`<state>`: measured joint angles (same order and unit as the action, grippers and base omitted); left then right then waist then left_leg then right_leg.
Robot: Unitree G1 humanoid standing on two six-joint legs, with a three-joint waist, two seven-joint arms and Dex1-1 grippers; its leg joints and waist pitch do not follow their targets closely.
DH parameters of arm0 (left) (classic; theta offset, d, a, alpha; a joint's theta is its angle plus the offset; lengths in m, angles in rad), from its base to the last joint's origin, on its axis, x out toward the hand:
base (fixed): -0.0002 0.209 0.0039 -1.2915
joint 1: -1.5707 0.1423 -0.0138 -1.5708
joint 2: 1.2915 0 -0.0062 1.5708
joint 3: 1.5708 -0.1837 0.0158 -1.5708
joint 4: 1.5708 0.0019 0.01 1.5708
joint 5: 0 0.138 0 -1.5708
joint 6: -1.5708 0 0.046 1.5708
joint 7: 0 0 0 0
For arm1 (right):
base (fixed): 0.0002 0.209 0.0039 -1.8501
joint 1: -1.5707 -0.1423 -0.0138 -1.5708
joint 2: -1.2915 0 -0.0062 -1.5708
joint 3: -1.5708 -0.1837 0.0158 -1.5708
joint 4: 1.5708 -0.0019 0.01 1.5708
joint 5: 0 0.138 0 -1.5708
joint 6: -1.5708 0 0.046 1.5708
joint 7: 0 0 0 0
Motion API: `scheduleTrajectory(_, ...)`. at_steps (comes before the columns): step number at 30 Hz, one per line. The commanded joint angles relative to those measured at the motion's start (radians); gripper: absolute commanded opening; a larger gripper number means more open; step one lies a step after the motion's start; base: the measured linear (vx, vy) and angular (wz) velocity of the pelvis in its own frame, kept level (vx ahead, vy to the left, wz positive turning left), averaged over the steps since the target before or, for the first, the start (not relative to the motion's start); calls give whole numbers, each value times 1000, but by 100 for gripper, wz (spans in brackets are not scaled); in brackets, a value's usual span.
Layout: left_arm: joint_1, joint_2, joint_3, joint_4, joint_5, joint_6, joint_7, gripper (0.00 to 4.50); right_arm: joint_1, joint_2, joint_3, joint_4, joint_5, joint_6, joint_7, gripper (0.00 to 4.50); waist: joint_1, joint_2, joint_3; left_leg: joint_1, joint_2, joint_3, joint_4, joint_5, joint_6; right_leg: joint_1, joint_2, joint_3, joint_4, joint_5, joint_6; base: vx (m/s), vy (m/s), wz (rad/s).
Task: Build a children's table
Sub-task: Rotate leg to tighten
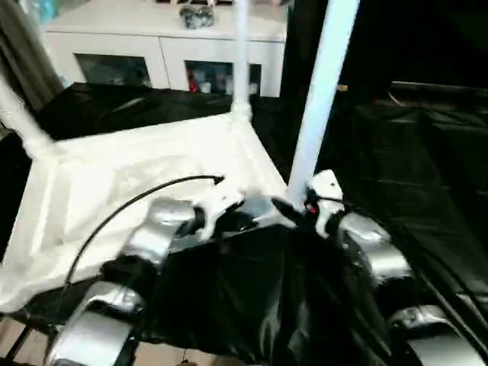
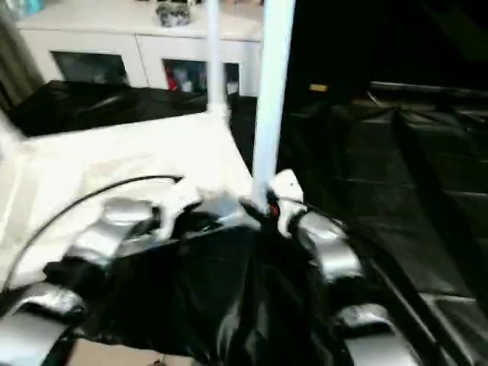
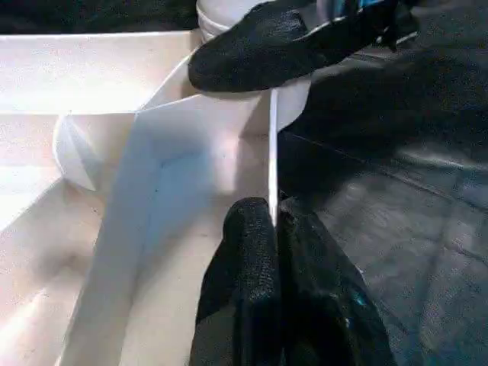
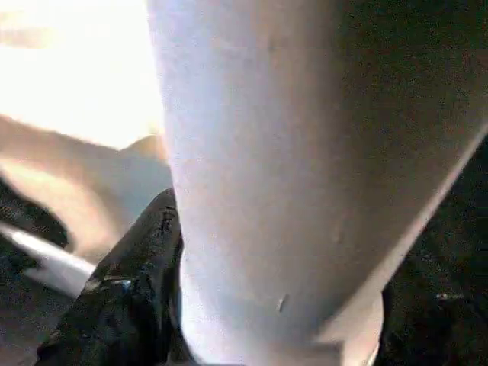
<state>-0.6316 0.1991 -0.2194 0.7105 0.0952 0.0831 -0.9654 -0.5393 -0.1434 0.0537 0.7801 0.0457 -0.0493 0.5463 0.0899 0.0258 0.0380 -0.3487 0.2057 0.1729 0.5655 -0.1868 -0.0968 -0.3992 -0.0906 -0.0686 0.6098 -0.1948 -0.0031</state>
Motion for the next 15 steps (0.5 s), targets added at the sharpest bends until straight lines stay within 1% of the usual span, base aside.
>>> scheduleTrajectory(1, -54, -77, 0, -5, -20, -5, 72, 0, -1, 72, 37, 79, -31, 66, -83, 272, 0, -6, -46, 0, 14, -2, -69, -257, 20, 39, -51, 41, -98, -366, -159, 0, 0, 0)
scheduleTrajectory(2, -54, -77, 0, -5, -20, -5, 72, 0, -1, 72, 37, 79, -31, 66, -83, 272, 2, -7, -48, -2, 16, -4, -70, -248, 20, 44, -51, 39, -96, -346, -163, 0, 0, 0)
scheduleTrajectory(3, -54, -77, 0, -5, -20, -5, 72, 0, -1, 72, 37, 79, -31, 66, -83, 272, 4, -7, -49, -5, 17, -3, -67, -235, 26, 44, -51, 41, -92, -301, -172, 0, 0, 0)
scheduleTrajectory(4, -58, -87, -1, -3, -20, -2, 87, 0, -8, 88, 29, 90, -28, 71, -106, 272, 4, -7, -49, -6, 16, -2, -67, -230, 29, 45, -50, 41, -91, -282, -177, 0, 0, 0)
scheduleTrajectory(5, -58, -87, -1, -3, -20, -2, 87, 0, -8, 88, 29, 90, -28, 71, -106, 272, 4, -7, -49, -6, 16, -2, -67, -230, 29, 45, -50, 41, -91, -282, -177, 0, 0, 0)
scheduleTrajectory(6, -55, -100, -4, -12, -20, 4, 94, 0, -12, 108, 27, 94, -29, 55, -115, 342, 3, -5, -51, -8, 15, -2, -65, -219, 36, 47, -51, 40, -86, -246, -189, 0, 0, 0)
scheduleTrajectory(7, -52, -110, -10, -14, -17, 0, 92, 0, -16, 125, 26, 103, -27, 30, -111, 342, 3, -8, -51, -8, 15, -1, -64, -214, 42, 47, -51, 40, -86, -236, -193, 0, 0, 0)
scheduleTrajectory(8, -45, -113, -17, -21, -16, -5, 78, 0, -14, 132, 27, 98, -18, 14, -82, 342, 3, -6, -51, -8, 16, -1, -64, -214, 43, 47, -52, 40, -86, -236, -194, 0, 0, 0)
scheduleTrajectory(10, -40, -114, -23, -24, -17, -10, 67, 0, -13, 134, 30, 94, -12, 2, -61, 361, 4, -6, -51, -9, 16, -1, -64, -213, 49, 48, -52, 39, -87, -236, -195, 0, 0, 0)
scheduleTrajectory(11, -32, -104, -28, -30, -21, -20, 44, 0, -9, 120, 41, 84, -16, -11, -32, 385, 3, -6, -50, -9, 16, -1, -65, -217, 51, 48, -51, 39, -87, -242, -194, 0, 0, 0)
scheduleTrajectory(13, -26, -94, -31, -34, -24, -27, 24, 0, -7, 104, 51, 77, -24, -25, -16, 388, 4, -5, -51, -8, 16, -1, -65, -224, 52, 48, -52, 40, -88, -250, -193, 0, 0, 0)
scheduleTrajectory(14, -24, -91, -32, -37, -26, -29, 17, 0, -6, 99, 53, 75, -24, -28, -8, 390, 3, -6, -51, -9, 17, -1, -64, -218, 54, 49, -51, 40, -86, -236, -195, 0, 0, 0)
scheduleTrajectory(15, -13, -74, -37, -53, -34, -33, -22, 0, -3, 74, 60, 62, -19, -38, 40, 390, 4, -4, -52, -9, 17, -1, -64, -210, 57, 50, -52, 40, -84, -220, -200, 0, 0, 0)
